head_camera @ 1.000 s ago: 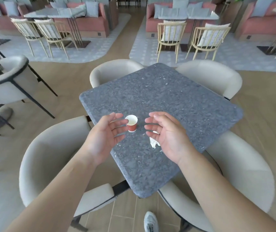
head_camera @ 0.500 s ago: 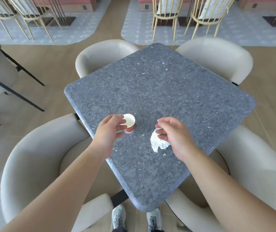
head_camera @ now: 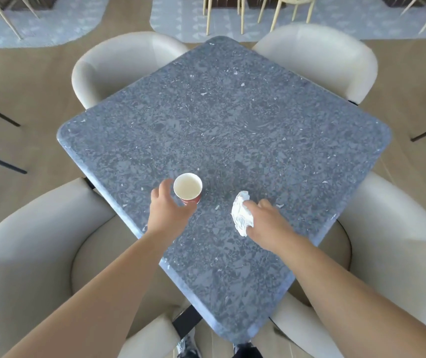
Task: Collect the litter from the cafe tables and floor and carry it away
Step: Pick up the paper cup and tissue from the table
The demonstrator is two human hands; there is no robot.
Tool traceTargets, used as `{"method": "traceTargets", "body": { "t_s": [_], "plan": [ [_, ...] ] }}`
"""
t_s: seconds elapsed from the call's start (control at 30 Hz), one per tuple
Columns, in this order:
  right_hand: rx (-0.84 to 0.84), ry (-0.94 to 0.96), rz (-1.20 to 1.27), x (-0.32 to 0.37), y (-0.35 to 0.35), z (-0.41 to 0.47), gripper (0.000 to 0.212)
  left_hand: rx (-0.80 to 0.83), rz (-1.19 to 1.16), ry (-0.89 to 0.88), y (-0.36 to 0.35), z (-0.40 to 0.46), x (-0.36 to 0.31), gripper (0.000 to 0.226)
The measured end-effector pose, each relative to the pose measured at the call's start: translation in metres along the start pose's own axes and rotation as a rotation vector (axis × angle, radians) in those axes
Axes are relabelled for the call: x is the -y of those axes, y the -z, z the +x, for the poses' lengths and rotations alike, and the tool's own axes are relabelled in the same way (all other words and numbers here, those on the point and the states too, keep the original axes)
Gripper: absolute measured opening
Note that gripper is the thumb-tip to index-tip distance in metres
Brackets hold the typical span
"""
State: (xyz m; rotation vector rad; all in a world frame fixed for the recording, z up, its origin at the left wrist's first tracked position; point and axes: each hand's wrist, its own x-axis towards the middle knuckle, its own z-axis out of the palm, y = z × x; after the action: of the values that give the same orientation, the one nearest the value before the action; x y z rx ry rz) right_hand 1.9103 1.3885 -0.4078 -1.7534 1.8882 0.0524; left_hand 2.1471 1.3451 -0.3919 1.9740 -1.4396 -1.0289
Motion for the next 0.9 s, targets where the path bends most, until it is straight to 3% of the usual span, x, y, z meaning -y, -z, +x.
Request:
{"method": "traceTargets", "body": {
  "t_s": [0.3,0.37,0.67,0.8,0.9],
  "plan": [
    [0.084,0.004,-0.111,0.000,-0.023,0.028,0.078,0.024,0.103,-0.039,-0.023,0.020,0.003,0.110],
    [0.078,0.013,-0.132,-0.002,-0.028,0.031,0.071,0.013,0.082,-0.018,-0.029,0.024,0.002,0.112],
    [-0.038,0.096,-0.166,-0.014,-0.040,0.035,0.014,-0.026,0.074,-0.005,-0.038,0.036,-0.002,0.083],
    [-0.068,0.175,-0.114,-0.013,-0.032,0.027,0.023,0.030,0.052,-0.049,-0.035,0.027,-0.005,0.083],
    [-0.141,0.137,0.145,0.006,-0.005,0.019,0.025,0.037,0.036,-0.138,-0.029,0.015,-0.013,0.081]
  ]
}}
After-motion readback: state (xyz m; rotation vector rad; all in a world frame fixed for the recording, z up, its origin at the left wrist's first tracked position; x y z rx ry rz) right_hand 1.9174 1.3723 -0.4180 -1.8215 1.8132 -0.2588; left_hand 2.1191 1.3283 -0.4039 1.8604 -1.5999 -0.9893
